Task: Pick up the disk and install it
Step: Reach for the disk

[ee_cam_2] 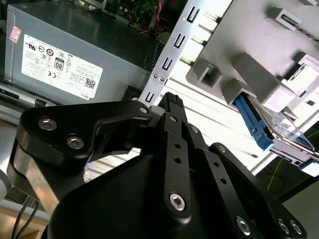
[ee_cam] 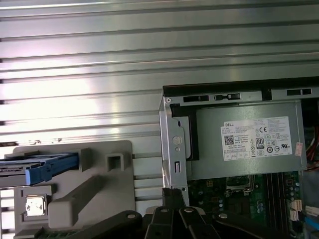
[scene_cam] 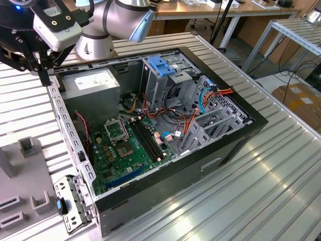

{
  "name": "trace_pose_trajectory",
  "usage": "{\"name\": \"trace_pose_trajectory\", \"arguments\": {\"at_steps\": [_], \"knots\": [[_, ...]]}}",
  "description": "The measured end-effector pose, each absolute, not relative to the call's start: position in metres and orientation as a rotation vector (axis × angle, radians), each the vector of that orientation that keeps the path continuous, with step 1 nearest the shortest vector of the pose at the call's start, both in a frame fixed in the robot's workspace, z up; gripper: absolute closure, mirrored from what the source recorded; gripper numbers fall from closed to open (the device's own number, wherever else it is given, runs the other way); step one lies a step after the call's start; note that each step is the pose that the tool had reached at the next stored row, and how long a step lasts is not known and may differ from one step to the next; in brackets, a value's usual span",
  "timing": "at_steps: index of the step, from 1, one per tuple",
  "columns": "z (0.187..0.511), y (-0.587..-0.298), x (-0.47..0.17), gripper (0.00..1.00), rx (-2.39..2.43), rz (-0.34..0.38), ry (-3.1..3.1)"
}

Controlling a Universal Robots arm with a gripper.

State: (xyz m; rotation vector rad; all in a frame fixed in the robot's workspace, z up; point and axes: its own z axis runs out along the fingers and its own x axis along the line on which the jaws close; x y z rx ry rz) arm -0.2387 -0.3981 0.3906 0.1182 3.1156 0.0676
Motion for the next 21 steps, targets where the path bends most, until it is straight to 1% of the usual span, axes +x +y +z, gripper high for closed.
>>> {"name": "trace_pose_trajectory", "arguments": {"at_steps": [21], "knots": [[0.391, -0.398, -0.25, 0.89, 0.118, 0.068, 3.116]]}}
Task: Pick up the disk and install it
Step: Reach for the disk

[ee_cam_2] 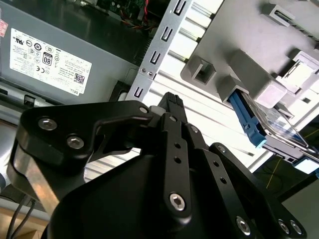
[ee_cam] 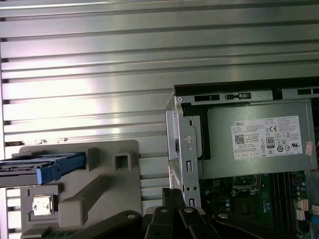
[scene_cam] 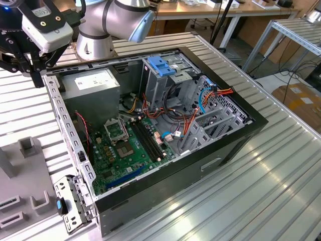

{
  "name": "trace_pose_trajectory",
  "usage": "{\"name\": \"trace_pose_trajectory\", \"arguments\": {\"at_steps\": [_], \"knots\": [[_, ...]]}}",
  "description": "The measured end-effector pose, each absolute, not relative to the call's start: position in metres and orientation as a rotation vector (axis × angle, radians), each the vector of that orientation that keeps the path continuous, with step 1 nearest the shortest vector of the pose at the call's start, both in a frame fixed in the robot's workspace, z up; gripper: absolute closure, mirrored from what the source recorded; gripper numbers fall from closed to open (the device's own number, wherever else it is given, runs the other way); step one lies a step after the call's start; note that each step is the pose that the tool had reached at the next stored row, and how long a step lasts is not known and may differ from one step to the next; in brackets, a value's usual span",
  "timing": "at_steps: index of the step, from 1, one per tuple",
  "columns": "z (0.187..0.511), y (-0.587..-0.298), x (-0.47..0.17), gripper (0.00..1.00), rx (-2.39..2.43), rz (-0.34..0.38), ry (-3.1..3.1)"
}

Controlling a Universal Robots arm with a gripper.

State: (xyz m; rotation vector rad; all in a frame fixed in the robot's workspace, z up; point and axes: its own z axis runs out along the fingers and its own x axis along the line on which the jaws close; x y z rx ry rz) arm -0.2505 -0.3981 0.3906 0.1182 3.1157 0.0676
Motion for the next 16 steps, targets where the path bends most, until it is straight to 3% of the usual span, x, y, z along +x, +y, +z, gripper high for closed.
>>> {"name": "trace_pose_trajectory", "arguments": {"at_steps": [16], "knots": [[0.3905, -0.3981, -0.2611, 0.89, 0.118, 0.068, 3.116]]}}
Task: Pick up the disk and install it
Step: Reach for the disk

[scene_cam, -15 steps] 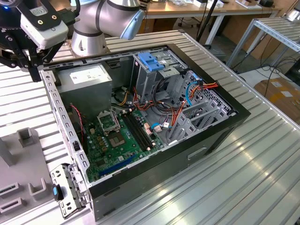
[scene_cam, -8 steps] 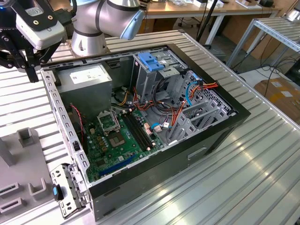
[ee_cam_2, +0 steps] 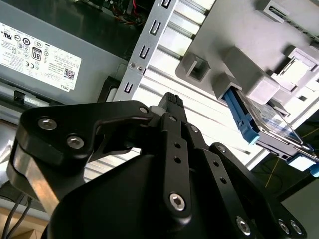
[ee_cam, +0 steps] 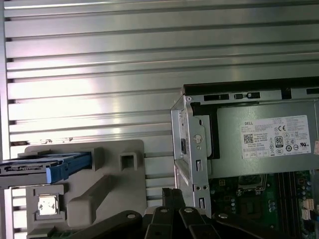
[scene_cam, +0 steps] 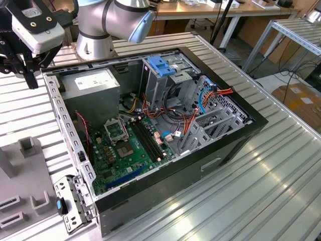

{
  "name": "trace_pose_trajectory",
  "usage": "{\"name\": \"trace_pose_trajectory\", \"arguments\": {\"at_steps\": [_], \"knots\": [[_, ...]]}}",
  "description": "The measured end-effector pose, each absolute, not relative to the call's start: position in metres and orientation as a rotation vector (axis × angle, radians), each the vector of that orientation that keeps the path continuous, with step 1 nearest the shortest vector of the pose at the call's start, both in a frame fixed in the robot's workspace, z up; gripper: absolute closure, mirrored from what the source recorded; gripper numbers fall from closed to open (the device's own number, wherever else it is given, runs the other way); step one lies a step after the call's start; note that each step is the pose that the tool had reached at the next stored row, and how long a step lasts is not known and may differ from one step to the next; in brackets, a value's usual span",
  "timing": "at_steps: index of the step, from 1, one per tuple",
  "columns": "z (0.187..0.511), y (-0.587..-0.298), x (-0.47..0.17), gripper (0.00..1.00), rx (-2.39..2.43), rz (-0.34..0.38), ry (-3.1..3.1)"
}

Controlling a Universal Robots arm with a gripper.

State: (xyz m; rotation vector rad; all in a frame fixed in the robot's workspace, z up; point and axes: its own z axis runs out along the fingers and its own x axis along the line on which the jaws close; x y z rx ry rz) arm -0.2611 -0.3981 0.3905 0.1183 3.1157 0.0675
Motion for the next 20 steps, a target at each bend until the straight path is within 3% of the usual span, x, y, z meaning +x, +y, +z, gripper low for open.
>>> {"name": "trace_pose_trajectory", "arguments": {"at_steps": [20], "knots": [[0.39, -0.398, -0.276, 0.89, 0.118, 0.068, 3.116]]}}
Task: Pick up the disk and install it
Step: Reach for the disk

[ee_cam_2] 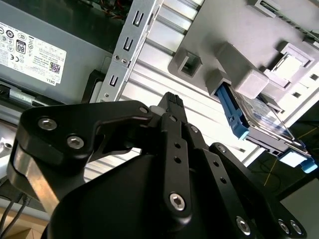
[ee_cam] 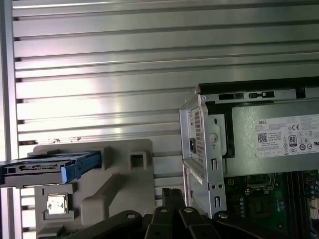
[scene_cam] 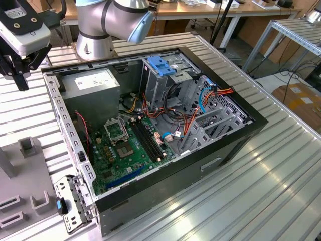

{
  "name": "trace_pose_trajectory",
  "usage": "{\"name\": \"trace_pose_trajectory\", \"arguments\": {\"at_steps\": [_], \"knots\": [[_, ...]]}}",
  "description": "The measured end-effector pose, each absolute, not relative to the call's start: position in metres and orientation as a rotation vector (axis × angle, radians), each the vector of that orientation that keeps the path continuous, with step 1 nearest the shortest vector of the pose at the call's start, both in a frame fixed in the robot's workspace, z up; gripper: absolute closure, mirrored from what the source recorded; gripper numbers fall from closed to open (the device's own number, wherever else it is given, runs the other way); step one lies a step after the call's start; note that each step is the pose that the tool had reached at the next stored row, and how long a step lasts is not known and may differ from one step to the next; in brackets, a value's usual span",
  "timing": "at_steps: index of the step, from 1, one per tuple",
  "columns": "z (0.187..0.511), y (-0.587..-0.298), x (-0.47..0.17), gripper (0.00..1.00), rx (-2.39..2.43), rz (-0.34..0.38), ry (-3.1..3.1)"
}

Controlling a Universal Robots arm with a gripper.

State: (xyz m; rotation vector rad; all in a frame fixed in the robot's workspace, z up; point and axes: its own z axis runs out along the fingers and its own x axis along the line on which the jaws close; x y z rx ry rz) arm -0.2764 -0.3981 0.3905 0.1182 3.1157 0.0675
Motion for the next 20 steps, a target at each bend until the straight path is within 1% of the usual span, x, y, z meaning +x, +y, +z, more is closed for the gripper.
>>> {"name": "trace_pose_trajectory", "arguments": {"at_steps": [20], "knots": [[0.39, -0.398, -0.292, 0.89, 0.118, 0.068, 3.116]]}}
